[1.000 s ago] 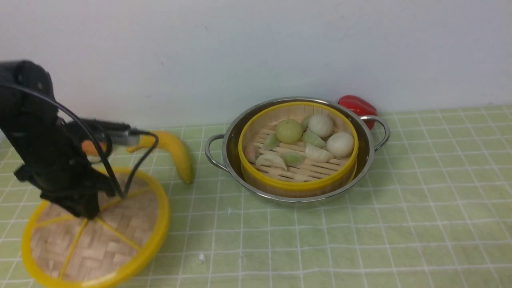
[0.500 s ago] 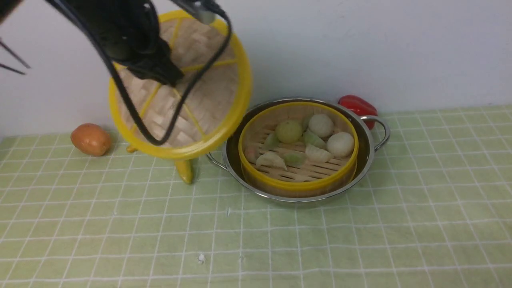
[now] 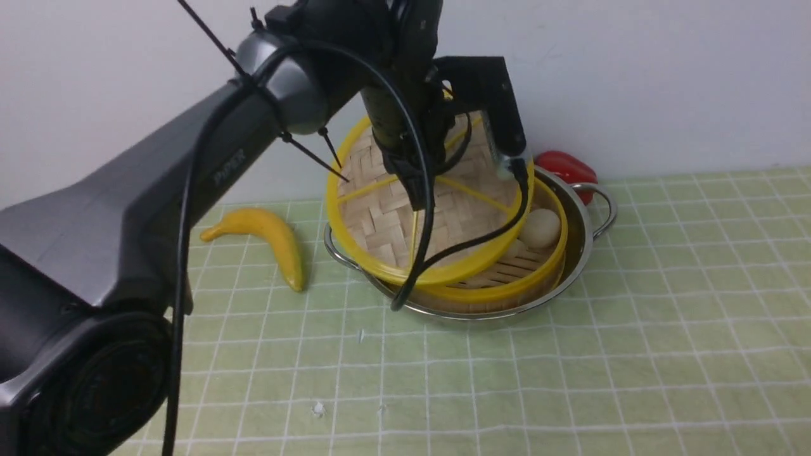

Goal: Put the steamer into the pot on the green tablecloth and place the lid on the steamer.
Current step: 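Place the yellow bamboo steamer lid onto the steamer in the pot with the left gripper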

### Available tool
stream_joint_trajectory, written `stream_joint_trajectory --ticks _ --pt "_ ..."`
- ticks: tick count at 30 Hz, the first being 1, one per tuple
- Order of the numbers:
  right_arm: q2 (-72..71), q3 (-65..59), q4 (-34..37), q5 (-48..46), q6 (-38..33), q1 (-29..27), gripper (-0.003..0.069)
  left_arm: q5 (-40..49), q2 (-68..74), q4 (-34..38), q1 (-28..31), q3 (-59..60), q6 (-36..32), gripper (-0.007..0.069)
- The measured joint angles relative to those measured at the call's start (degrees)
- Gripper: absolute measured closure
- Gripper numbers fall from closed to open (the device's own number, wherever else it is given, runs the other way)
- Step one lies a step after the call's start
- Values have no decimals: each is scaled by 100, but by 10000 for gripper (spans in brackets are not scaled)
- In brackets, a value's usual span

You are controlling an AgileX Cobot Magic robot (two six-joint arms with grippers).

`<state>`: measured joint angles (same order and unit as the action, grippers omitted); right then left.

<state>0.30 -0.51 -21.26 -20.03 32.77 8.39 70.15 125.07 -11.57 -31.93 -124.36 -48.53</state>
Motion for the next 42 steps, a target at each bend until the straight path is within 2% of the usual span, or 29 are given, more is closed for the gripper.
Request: stream_joint_trajectory --ticks 16,26,42 --pt "0 0 0 0 0 0 419 -806 390 125 0 -5 -977 508" --pt "0 0 0 0 0 0 419 -1060 453 526 -7 -5 -1642 508" --pt "0 0 0 0 0 0 419 -1451 710 649 -19 -5 -2003 508"
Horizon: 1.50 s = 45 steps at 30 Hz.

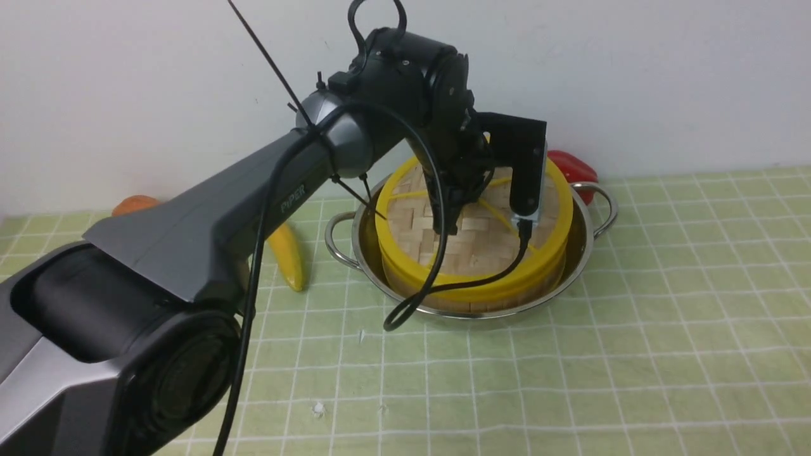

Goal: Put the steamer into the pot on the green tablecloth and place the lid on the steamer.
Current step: 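Place the yellow bamboo steamer lid onto the steamer in the pot with the left gripper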

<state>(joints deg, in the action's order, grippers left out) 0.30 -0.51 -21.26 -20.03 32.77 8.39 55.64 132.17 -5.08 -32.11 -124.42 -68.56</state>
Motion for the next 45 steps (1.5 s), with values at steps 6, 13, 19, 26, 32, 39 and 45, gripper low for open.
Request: stream_joint_trajectory --ticks 6,13,19,26,32,39,45 --pt "0 0 0 0 0 0 419 -44 37 0 0 0 -1 508" --pt "0 0 0 0 0 0 419 -39 48 0 0 0 227 508" --pt "0 0 0 0 0 0 419 58 2 77 0 -5 307 367" --pt "0 0 0 0 0 0 419 79 -286 154 0 -266 725 22" --pt "0 0 0 0 0 0 419 30 -700 64 0 -384 1733 -54" --pt "0 0 0 0 0 0 419 1245 -771 -218 209 -391 3287 90" --pt "0 0 0 0 0 0 419 1379 -766 -196 454 -385 4523 239"
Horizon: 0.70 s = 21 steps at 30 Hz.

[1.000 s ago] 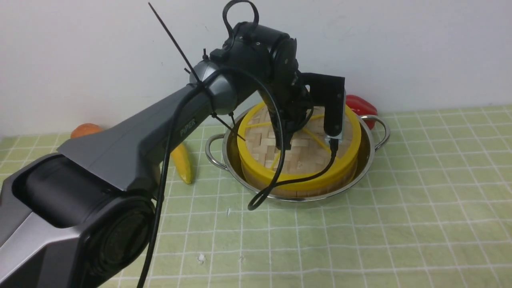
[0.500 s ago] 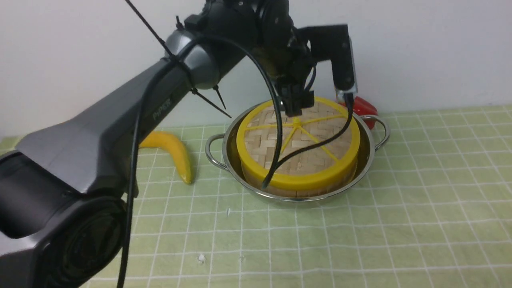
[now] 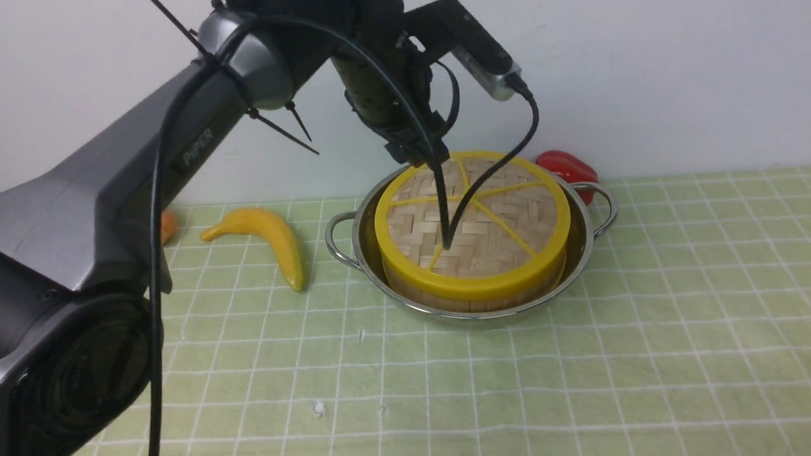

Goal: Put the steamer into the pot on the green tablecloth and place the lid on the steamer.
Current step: 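Place the yellow bamboo steamer lid onto the steamer in the pot with the left gripper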

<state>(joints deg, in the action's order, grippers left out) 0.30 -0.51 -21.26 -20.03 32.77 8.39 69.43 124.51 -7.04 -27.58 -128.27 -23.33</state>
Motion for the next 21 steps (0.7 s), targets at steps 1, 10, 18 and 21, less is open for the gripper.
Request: stream_joint_trajectory --ticks 1,10,18,21 --pt "0 0 0 0 0 0 419 0 0 13 6 0 33 242" --pt "0 0 0 0 0 0 419 62 -212 277 95 10 671 439" --pt "0 0 0 0 0 0 419 78 -1595 543 95 -1 883 648" --pt "0 0 0 0 0 0 419 78 -1907 556 95 -1 890 648"
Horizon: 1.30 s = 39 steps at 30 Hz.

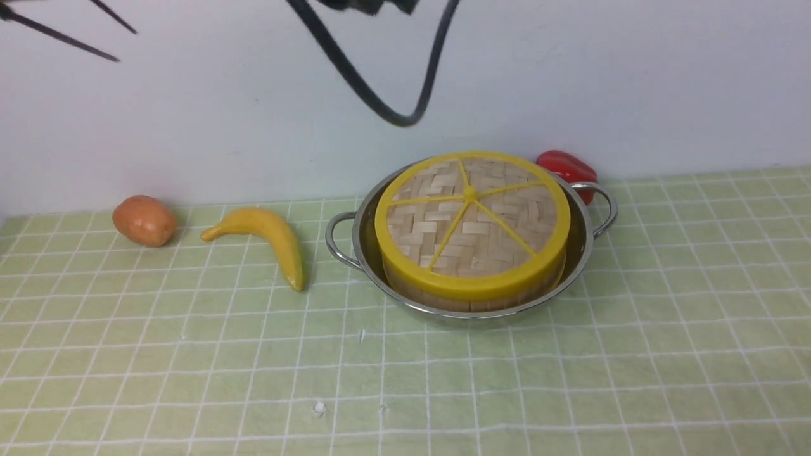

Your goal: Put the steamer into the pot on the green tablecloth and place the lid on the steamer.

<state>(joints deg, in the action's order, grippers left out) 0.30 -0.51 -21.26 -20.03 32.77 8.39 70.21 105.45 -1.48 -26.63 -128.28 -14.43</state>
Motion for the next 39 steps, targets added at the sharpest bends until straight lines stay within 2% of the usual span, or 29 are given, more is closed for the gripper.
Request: stream_joint_trajectory --ticks 12,17,20,23,28,32,33,38,39 --pt "0 0 0 0 0 0 419 10 -311 10 8 25 28 633" --pt "0 0 0 3 0 0 419 10 -678 -4 21 713 41 633" --pt "0 0 0 3 0 0 419 -128 -1618 52 150 1988 180 624" --pt "0 0 0 3 0 0 419 -729 -2713 222 504 3232 289 619" --pt "0 0 0 3 0 0 419 -2324 -4661 798 1635 5835 263 613" --pt "0 0 0 3 0 0 419 -3299 -5700 1018 2256 7287 110 608" --pt "0 0 0 3 0 0 419 -3745 -6280 1098 2537 8082 46 603" --pt "0 0 0 3 0 0 419 -4835 -8014 1140 3028 10244 21 602" --pt "0 0 0 3 0 0 419 -4871 -8138 1140 3048 10316 17 602"
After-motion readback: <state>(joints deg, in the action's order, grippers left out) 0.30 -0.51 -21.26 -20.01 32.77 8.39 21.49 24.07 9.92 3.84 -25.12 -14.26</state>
